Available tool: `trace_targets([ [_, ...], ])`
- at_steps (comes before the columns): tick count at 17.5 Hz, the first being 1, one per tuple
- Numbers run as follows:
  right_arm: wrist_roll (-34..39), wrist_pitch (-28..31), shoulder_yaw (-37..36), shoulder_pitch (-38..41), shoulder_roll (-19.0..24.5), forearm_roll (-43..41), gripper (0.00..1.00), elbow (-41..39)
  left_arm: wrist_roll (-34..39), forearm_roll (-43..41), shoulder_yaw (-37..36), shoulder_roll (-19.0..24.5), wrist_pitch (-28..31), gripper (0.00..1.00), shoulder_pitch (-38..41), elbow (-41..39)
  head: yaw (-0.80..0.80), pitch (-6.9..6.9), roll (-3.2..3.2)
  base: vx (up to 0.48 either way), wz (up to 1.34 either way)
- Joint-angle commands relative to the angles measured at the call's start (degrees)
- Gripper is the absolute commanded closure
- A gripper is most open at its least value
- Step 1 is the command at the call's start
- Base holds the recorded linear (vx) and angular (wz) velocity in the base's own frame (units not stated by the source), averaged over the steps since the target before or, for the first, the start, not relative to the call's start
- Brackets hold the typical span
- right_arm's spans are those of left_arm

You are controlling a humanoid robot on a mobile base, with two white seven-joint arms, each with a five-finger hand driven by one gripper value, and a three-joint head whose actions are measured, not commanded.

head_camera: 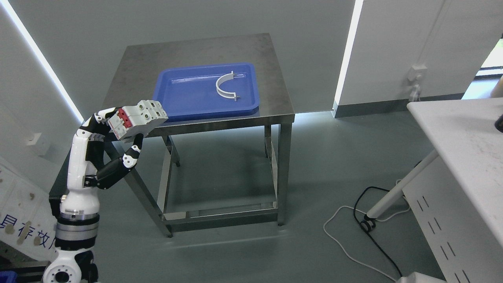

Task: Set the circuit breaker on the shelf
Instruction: 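Hold the breaker in the left hand while turning toward the bin shelf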

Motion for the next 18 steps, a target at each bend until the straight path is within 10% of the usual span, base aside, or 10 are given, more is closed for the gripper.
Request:
trace_targets([
  [1, -0.07, -0.02, 0.0, 0.06, -1.0, 0.0, 0.0, 0.0, 0.02, 1.59, -0.47, 0.95, -1.88, 0.89, 0.29, -0.85, 0.0, 0.0, 0.0, -0.348, 0.01],
  [18, -0.07, -0.02, 0.0, -0.03, -1.0, 0.0, 0.0, 0.0, 0.29, 1.51, -1.26, 0.95, 0.83, 0.89, -9.53, -0.94, 0.0, 0.0, 0.0, -0.342, 0.35],
])
